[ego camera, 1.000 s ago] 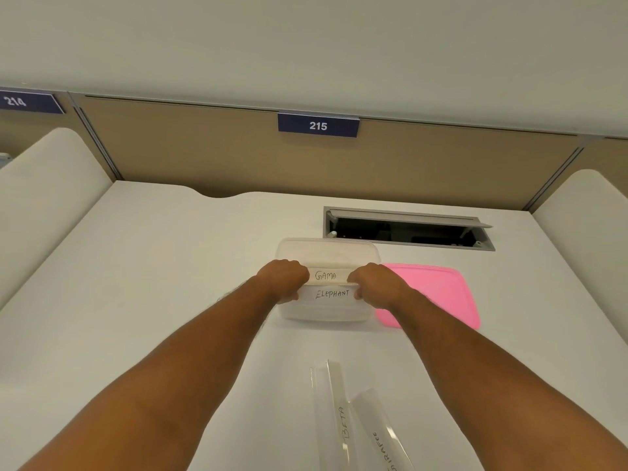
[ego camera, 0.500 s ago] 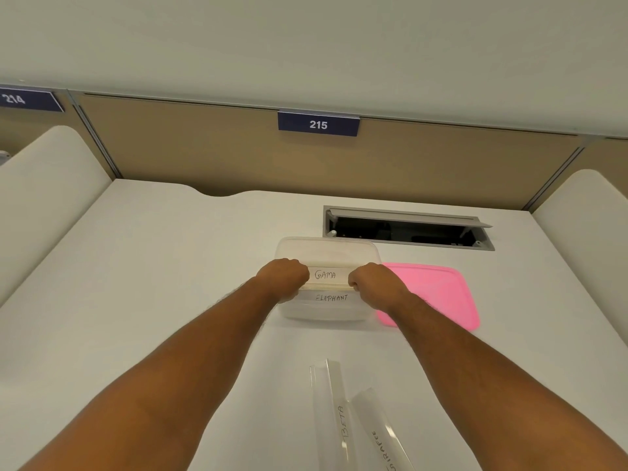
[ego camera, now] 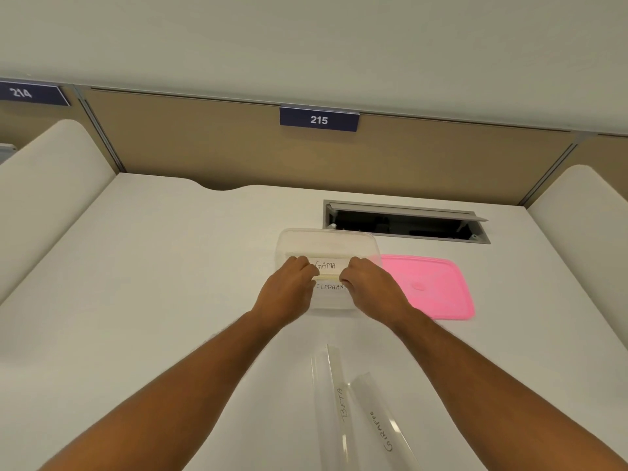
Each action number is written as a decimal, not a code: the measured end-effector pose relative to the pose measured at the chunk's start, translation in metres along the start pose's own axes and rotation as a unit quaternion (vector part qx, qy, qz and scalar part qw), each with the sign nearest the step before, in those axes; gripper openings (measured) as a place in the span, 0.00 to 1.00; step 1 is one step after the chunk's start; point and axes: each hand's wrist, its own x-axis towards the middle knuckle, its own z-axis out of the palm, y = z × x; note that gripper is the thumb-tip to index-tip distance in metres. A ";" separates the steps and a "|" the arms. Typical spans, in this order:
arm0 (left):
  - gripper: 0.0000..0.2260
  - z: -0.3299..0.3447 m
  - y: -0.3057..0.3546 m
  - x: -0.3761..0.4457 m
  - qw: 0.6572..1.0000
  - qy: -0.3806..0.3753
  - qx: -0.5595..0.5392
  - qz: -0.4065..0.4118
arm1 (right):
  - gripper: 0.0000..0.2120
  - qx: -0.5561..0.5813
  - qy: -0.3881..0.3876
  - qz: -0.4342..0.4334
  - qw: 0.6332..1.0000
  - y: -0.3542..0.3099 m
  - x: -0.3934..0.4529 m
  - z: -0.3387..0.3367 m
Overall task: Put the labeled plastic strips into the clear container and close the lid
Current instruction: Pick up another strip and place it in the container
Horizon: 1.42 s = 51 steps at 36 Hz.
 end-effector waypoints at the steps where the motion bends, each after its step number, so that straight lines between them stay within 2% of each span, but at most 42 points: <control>1: 0.09 0.000 0.004 -0.006 1.000 0.011 -0.013 -0.003 | 0.07 0.008 0.009 -0.010 1.000 -0.002 -0.003 0.000; 5: 0.08 0.004 0.019 -0.029 0.997 0.025 -0.065 -0.044 | 0.07 0.031 0.042 -0.050 0.997 -0.014 -0.016 0.002; 9: 0.04 0.008 0.031 -0.046 0.988 0.021 -0.115 -0.101 | 0.08 0.040 0.011 -0.069 0.997 -0.025 -0.026 0.006; 13: 0.03 0.014 0.042 -0.059 0.963 -0.042 -0.169 -0.203 | 0.13 0.073 -0.108 -0.058 0.990 -0.034 -0.033 0.011; 17: 0.13 0.021 0.048 -0.073 0.932 -0.127 -0.190 -0.280 | 0.23 0.117 -0.237 -0.016 0.964 -0.038 -0.041 0.017; 21: 0.22 0.026 0.052 -0.086 0.917 -0.210 -0.165 -0.295 | 0.28 0.172 -0.293 0.023 0.940 -0.039 -0.048 0.023; 25: 0.25 0.027 0.056 -0.094 0.910 -0.251 -0.157 -0.289 | 0.28 0.207 -0.307 0.055 0.927 -0.042 -0.051 0.030; 34: 0.27 0.023 0.055 -0.098 0.897 -0.279 -0.175 -0.293 | 0.16 0.267 -0.294 0.069 0.915 -0.045 -0.044 0.028; 40: 0.26 0.014 0.047 -0.096 0.884 -0.283 -0.214 -0.303 | 0.17 0.351 -0.304 0.094 0.881 -0.039 -0.040 0.017; 51: 0.22 0.006 0.044 -0.088 0.843 -0.259 -0.326 -0.341 | 0.15 0.433 -0.289 0.106 0.847 -0.025 -0.031 -0.008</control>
